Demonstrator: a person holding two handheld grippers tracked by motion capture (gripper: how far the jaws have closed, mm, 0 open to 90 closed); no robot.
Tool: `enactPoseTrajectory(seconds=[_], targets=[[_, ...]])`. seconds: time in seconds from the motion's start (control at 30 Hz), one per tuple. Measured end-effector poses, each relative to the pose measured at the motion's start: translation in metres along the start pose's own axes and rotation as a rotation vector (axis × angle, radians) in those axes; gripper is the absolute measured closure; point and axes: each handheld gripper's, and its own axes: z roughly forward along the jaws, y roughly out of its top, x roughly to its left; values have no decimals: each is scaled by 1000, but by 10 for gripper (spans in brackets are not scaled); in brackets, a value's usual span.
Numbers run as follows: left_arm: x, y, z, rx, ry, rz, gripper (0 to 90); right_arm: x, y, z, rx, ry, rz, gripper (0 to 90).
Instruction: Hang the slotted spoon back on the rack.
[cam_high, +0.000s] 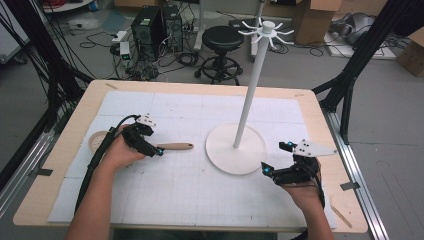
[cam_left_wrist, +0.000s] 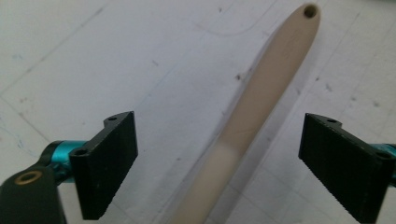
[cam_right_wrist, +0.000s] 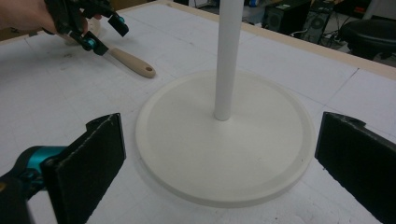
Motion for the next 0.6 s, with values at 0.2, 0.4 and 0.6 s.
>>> enactPoseTrajectory(seconds=[0.2, 0.4, 0.6], targets=[[-2, -1, -1, 52, -29, 36, 489, 0, 0, 0, 6, 0, 0, 5], [-8, 0, -1, 63, -8, 68, 586, 1, 0, -1, 3, 0, -5, 5], [-12, -1, -4, 87, -27, 81, 627, 1, 0, -3, -3, -3, -5, 5]])
